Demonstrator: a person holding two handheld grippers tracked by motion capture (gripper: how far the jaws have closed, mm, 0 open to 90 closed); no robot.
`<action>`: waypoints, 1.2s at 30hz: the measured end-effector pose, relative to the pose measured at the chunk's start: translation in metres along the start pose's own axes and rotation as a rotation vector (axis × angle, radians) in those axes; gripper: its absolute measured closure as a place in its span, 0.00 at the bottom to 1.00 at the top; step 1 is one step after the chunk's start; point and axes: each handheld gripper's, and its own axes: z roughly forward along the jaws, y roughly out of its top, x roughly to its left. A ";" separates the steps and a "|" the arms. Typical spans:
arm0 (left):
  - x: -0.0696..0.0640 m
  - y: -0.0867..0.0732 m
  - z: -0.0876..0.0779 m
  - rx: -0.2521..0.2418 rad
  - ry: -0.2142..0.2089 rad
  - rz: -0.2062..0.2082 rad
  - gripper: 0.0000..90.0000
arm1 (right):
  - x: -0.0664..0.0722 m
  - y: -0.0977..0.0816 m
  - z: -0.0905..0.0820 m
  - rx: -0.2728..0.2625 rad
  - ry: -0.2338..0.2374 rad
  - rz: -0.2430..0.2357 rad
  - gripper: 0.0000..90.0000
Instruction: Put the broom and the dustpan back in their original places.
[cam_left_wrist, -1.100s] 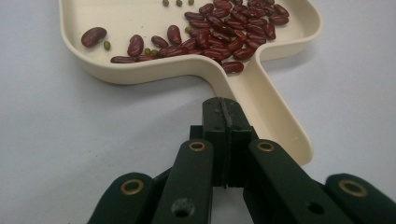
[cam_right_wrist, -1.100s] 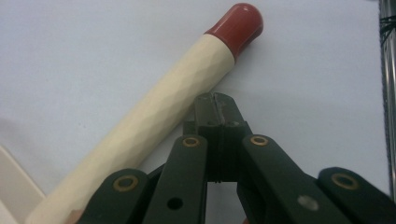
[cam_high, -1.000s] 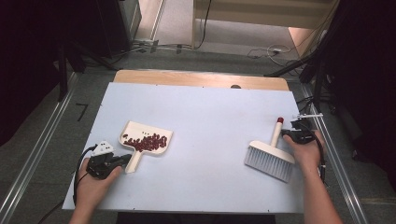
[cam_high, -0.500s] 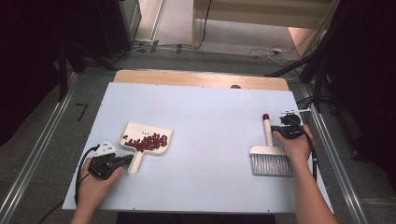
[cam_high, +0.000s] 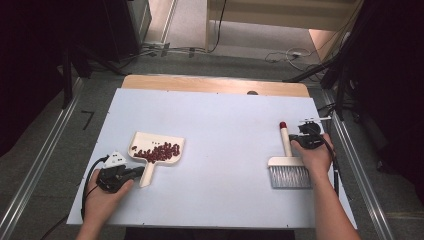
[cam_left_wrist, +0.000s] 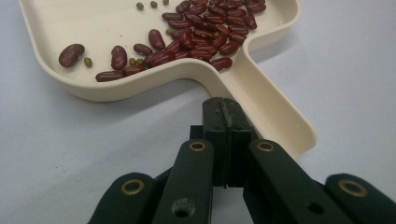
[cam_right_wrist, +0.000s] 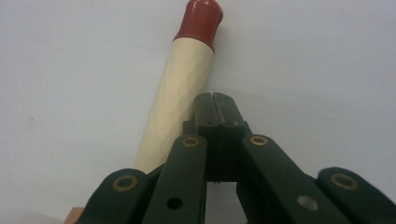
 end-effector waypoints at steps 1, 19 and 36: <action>-0.001 0.000 0.000 0.004 -0.005 0.004 1.00 | 0.000 0.000 0.000 -0.001 0.001 0.002 0.98; -0.008 0.002 0.003 0.014 -0.054 0.061 1.00 | -0.001 0.000 0.000 -0.006 0.005 0.008 0.98; -0.004 0.006 -0.016 -0.168 -0.038 0.001 0.54 | 0.006 -0.030 -0.050 -0.283 0.139 -0.003 0.47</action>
